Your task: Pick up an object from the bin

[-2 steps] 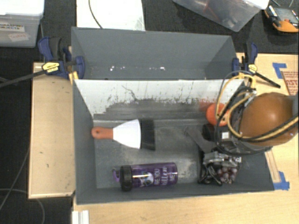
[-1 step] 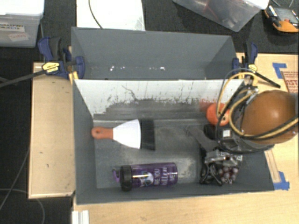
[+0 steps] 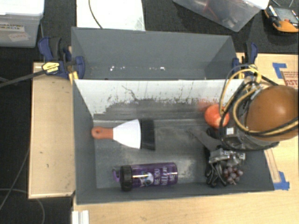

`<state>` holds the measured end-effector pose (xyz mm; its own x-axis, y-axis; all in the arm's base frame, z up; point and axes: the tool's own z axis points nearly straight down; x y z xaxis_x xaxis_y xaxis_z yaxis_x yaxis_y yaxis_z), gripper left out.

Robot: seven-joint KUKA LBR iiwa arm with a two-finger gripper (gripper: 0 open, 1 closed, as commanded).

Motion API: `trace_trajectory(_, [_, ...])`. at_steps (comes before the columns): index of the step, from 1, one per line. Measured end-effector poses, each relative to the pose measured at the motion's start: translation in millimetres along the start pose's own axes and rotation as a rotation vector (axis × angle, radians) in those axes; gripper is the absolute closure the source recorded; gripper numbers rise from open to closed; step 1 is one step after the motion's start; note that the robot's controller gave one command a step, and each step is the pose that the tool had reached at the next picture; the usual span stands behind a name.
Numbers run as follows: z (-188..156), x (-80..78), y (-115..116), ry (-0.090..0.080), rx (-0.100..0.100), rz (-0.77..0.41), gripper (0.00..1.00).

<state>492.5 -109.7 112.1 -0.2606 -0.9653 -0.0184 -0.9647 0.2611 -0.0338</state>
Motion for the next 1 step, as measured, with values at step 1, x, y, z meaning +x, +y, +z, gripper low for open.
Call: trace_trajectory(1, [-27.8,-0.4,-2.2,-0.001,0.006,0.003,1.0])
